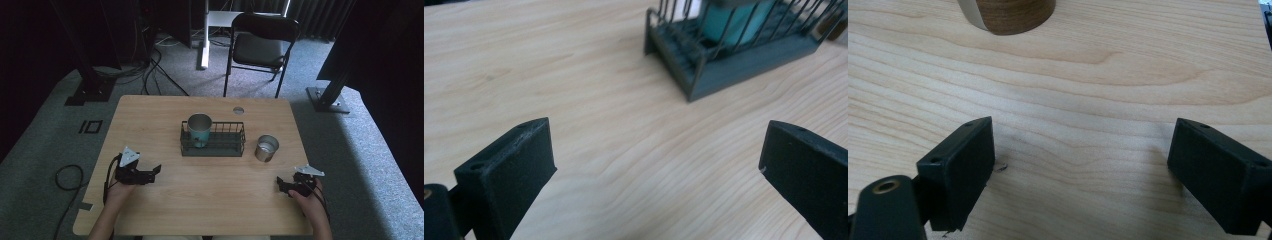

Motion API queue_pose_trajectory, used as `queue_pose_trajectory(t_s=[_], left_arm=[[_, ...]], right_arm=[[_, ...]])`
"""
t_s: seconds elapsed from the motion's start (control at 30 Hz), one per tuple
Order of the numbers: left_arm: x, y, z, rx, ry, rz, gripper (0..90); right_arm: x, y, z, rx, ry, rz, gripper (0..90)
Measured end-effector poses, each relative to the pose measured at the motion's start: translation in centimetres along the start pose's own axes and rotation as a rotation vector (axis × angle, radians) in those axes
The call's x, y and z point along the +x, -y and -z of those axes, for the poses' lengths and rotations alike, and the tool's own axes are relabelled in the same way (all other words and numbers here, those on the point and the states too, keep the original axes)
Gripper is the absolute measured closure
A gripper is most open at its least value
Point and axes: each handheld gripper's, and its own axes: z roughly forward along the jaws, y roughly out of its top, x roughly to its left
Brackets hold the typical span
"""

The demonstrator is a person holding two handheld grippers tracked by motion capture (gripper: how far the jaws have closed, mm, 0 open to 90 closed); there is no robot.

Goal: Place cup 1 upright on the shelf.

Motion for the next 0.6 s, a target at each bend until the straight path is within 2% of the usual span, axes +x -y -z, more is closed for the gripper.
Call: queue_pose_trajectory(t_s=[0.1,0.13,0.33,0.43,0.6], left_arm=[[0.5,0.6,0.5,0.001,-0.008,0.017,2.0],[1.0,1.3,0.9,0.005,-0.013,0.041,2.0],[2.2,3.2,1.8,0.035,-0.038,0.076,2.0],[2.6,3.8,2.0,0.051,-0.045,0.091,2.0],[2.6,4.8,2.2,0.082,-0.061,0.089,2.0]], right_arm=[[0.0,0.0,0.0,0.0,0.0,0.003,11.2],[0.0,0.0,0.0,0.0,0.0,0.003,11.2],[0.0,0.0,0.0,-0.001,0.0,0.003,11.2],[0.0,0.0,0.0,-0.001,0.0,0.003,11.3],[0.0,0.0,0.0,-0.001,0.0,0.003,11.2]])
